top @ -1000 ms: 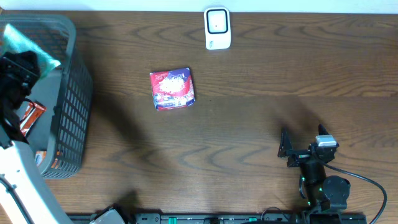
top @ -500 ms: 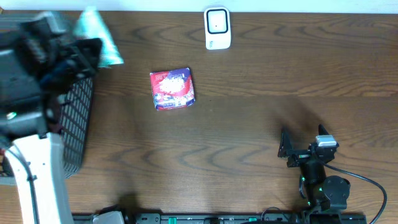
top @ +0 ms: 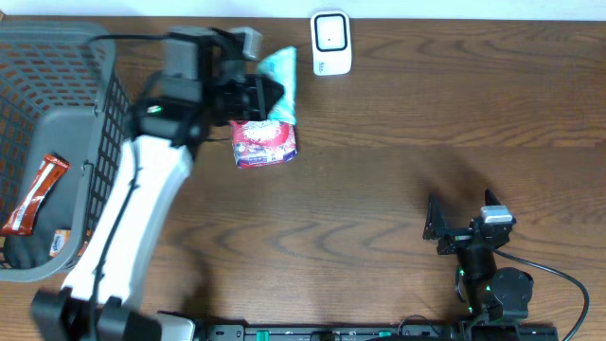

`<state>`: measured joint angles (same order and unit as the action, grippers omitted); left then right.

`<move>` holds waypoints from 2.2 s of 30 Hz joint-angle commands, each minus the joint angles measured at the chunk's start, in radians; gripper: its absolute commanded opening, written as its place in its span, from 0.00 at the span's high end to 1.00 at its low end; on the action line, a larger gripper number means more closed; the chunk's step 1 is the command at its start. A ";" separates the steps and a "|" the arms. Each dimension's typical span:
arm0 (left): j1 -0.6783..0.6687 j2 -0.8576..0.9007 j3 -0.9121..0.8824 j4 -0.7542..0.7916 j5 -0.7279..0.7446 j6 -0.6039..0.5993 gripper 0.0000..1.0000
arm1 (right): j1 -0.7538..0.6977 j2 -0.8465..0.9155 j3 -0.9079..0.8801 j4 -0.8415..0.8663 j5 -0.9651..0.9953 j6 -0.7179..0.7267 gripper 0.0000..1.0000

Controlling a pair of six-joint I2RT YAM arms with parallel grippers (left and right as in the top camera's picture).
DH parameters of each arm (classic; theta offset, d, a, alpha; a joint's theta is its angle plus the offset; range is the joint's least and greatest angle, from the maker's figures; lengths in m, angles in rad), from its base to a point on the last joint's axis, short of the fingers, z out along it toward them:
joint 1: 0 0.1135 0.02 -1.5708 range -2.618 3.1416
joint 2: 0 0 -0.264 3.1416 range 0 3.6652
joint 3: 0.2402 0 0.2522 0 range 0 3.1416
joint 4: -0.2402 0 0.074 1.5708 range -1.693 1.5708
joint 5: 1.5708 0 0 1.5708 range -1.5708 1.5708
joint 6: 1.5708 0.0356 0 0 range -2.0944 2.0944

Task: Scan the item barcode
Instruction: 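Carry the green wipes pack to the scanner and set it down, then reach the left gripper into the basket and grasp the orange Kleenex pack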

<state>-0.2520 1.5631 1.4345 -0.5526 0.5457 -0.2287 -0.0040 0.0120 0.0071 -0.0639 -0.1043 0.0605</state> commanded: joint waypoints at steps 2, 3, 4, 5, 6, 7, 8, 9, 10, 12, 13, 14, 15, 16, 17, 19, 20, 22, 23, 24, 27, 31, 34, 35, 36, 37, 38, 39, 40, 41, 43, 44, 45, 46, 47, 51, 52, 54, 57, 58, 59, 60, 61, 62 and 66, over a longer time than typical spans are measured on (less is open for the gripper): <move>-0.076 0.093 0.003 0.051 -0.129 -0.021 0.93 | 0.008 -0.005 -0.001 -0.004 -0.006 0.006 0.01; -0.092 0.118 0.003 0.063 -0.165 -0.049 0.92 | 0.008 -0.005 -0.001 -0.004 -0.006 0.006 0.01; -0.105 0.140 0.003 0.069 -0.203 -0.080 0.93 | 0.008 -0.005 -0.001 -0.004 -0.006 0.006 0.01; -0.119 0.164 0.003 0.073 -0.248 -0.117 0.92 | 0.008 -0.005 -0.001 -0.004 -0.006 0.006 0.01; -0.129 0.184 0.003 0.074 -0.283 -0.152 0.92 | 0.008 -0.005 -0.001 -0.004 -0.006 0.006 0.01; -0.142 0.208 0.003 0.076 -0.319 -0.193 0.93 | 0.008 -0.005 -0.001 -0.004 -0.006 0.006 0.01; -0.154 0.232 0.003 0.080 -0.346 -0.230 0.92 | 0.008 -0.005 -0.001 -0.004 -0.006 0.006 0.01; -0.164 0.254 0.003 0.086 -0.364 -0.257 0.92 | 0.008 -0.005 -0.001 -0.004 -0.006 0.006 0.01; -0.176 0.278 0.003 0.098 -0.380 -0.276 0.92 | 0.008 -0.005 -0.001 -0.004 -0.006 0.006 0.01; -0.195 0.320 0.003 0.127 -0.394 -0.278 0.93 | 0.008 -0.005 -0.001 -0.004 -0.006 0.006 0.01; -0.203 0.341 0.003 0.139 -0.406 -0.278 0.92 | 0.008 -0.005 -0.001 -0.004 -0.006 0.006 0.01; -0.211 0.361 0.003 0.151 -0.420 -0.278 0.92 | 0.008 -0.005 -0.001 -0.004 -0.006 0.006 0.01; -0.216 0.377 0.003 0.160 -0.430 -0.278 0.92 | 0.008 -0.005 -0.001 -0.004 -0.006 0.006 0.01; -0.219 0.395 0.003 0.171 -0.436 -0.278 0.92 | 0.008 -0.005 -0.001 -0.004 -0.006 0.006 0.01; -0.221 0.408 0.003 0.179 -0.435 -0.278 0.92 | 0.008 -0.005 -0.001 -0.004 -0.006 0.006 0.01; -0.226 0.442 0.003 0.193 -0.435 -0.291 0.92 | 0.008 -0.005 -0.001 -0.004 -0.006 0.006 0.01; -0.229 0.452 0.003 0.193 -0.434 -0.304 0.92 | 0.008 -0.005 -0.001 -0.004 -0.007 0.006 0.01; -0.236 0.470 0.003 0.193 -0.434 -0.324 0.92 | 0.008 -0.005 -0.001 -0.004 -0.006 0.006 0.01; -0.240 0.474 0.003 0.193 -0.434 -0.323 0.92 | 0.008 -0.005 -0.001 -0.004 -0.006 0.006 0.01; -0.243 0.476 0.003 0.193 -0.434 -0.323 0.92 | 0.008 -0.005 -0.001 -0.004 -0.006 0.006 0.01; -0.253 0.476 0.003 0.196 -0.434 -0.323 0.85 | 0.008 -0.005 -0.001 -0.004 -0.006 0.006 0.01; -0.253 0.473 0.003 0.199 -0.434 -0.322 0.58 | 0.008 -0.005 -0.001 -0.004 -0.006 0.006 0.01; -0.251 0.451 0.004 0.196 -0.420 -0.296 0.45 | 0.008 -0.005 -0.001 -0.004 -0.006 0.006 0.01; -0.249 0.433 0.004 0.195 -0.420 -0.296 0.44 | 0.008 -0.005 -0.001 -0.004 -0.006 0.006 0.01; -0.246 0.399 0.004 0.194 -0.420 -0.280 0.42 | 0.008 -0.005 -0.001 -0.004 -0.006 0.006 0.01; -0.244 0.368 0.004 0.194 -0.420 -0.255 0.41 | 0.008 -0.005 -0.001 -0.004 -0.006 0.005 0.01; -0.242 0.340 0.004 0.194 -0.420 -0.231 0.38 | 0.008 -0.005 -0.001 -0.004 -0.006 0.006 0.01; -0.239 0.301 0.004 0.194 -0.420 -0.198 0.35 | 0.008 -0.005 -0.001 -0.004 -0.006 0.006 0.01; -0.235 0.262 0.004 0.194 -0.422 -0.170 0.32 | 0.008 -0.005 -0.001 -0.004 -0.006 0.006 0.01; -0.230 0.227 0.004 0.194 -0.428 -0.151 0.29 | 0.008 -0.005 -0.001 -0.004 -0.006 0.006 0.01; -0.217 0.138 0.004 0.190 -0.435 -0.095 0.27 | 0.008 -0.005 -0.001 -0.004 -0.006 0.006 0.01; -0.209 0.101 0.004 0.187 -0.436 -0.071 0.26 | 0.008 -0.005 -0.001 -0.004 -0.006 0.006 0.01; -0.200 0.063 0.004 0.179 -0.436 -0.051 0.26 | 0.008 -0.005 -0.001 -0.004 -0.006 0.006 0.01; -0.186 0.016 0.004 0.166 -0.455 -0.040 0.26 | 0.008 -0.005 -0.001 -0.004 -0.006 0.006 0.01; -0.174 -0.021 0.004 0.151 -0.486 -0.040 0.26 | 0.008 -0.005 -0.001 -0.004 -0.006 0.006 0.01; -0.103 -0.158 0.004 0.072 -0.695 -0.041 0.25 | 0.008 -0.005 -0.001 -0.004 -0.006 0.006 0.01; -0.082 -0.182 0.004 0.052 -0.750 -0.041 0.20 | 0.008 -0.005 -0.001 -0.004 -0.006 0.006 0.01; -0.031 -0.224 0.004 0.011 -0.853 -0.041 0.20 | 0.008 -0.005 -0.001 -0.004 -0.006 0.006 0.01; 0.056 -0.266 0.004 -0.040 -0.939 -0.041 0.12 | 0.008 -0.005 -0.001 -0.004 -0.006 0.006 0.01; 0.093 -0.276 0.004 -0.050 -0.960 -0.041 0.10 | 0.008 -0.005 -0.001 -0.004 -0.006 0.006 0.01; 0.130 -0.282 0.004 -0.054 -0.969 -0.042 0.09 | 0.008 -0.005 -0.001 -0.004 -0.006 0.006 0.01; 0.165 -0.286 0.004 -0.060 -0.970 -0.045 0.08 | 0.008 -0.005 -0.001 -0.004 -0.006 0.006 0.01; 0.210 -0.289 0.004 -0.068 -0.970 -0.065 0.07 | 0.008 -0.005 -0.001 -0.004 -0.006 0.005 0.01; 0.245 -0.290 0.004 -0.077 -0.970 -0.092 0.06 | 0.008 -0.005 -0.001 -0.004 -0.006 0.006 0.01; 0.441 -0.287 0.003 -0.163 -0.969 -0.325 0.04 | 0.008 -0.005 -0.001 -0.004 -0.006 0.006 0.01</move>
<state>0.0734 1.2846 1.4330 -0.6720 -0.3759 -0.3683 -0.0040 0.0120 0.0071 -0.0639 -0.1043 0.0605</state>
